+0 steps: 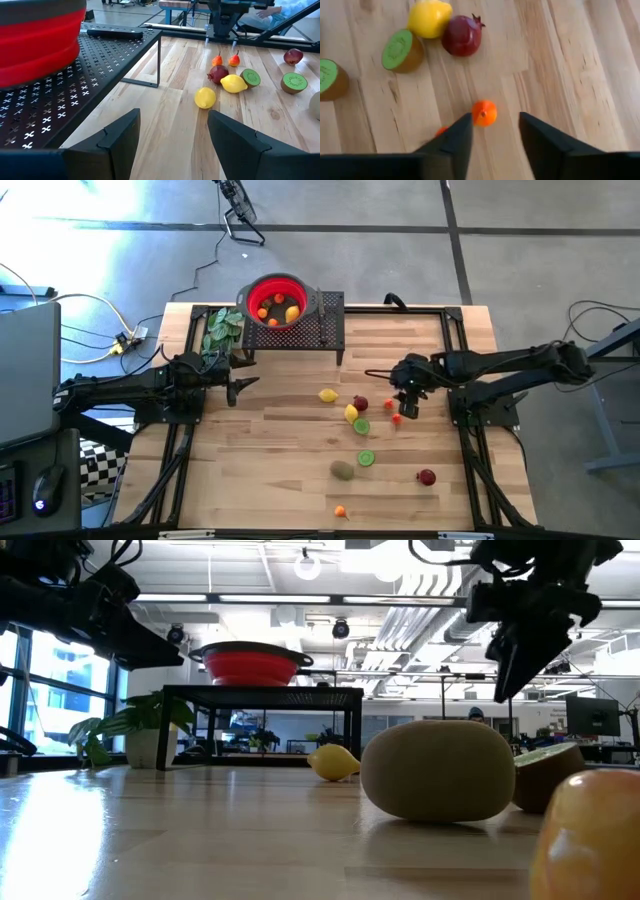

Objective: Pick & Place Fruit
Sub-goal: Put the orange pear into the red strainer bowl on the shelf

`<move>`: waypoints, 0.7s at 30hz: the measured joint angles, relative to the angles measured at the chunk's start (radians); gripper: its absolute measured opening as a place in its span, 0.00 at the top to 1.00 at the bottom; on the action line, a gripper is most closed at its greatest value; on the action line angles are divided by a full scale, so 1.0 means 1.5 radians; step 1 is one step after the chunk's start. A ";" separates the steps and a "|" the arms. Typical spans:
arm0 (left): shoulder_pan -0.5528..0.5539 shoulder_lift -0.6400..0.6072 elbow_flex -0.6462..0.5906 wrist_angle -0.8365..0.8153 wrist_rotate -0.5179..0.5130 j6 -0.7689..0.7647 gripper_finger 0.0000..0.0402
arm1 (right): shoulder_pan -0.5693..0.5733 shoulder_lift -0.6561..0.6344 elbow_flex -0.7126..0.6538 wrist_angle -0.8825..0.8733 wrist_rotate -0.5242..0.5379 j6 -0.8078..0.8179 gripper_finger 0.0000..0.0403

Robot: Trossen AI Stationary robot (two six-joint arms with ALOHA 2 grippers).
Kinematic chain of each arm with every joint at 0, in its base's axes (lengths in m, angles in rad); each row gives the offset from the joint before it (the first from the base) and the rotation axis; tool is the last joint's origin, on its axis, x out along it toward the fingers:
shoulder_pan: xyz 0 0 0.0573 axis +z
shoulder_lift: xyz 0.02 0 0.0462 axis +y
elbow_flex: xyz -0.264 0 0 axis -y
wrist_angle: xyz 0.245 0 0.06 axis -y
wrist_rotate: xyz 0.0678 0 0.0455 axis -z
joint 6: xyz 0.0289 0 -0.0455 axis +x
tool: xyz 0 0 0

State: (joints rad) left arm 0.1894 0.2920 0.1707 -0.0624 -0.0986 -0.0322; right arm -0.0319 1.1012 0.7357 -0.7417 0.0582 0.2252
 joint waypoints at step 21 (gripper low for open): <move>0.000 0.000 0.000 0.000 0.000 0.000 0.43 | -0.001 0.168 0.000 0.019 0.007 -0.025 0.50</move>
State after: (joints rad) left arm 0.1894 0.2924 0.1707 -0.0624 -0.0986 -0.0322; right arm -0.0326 1.3527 0.7361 -0.7135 0.0685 0.1875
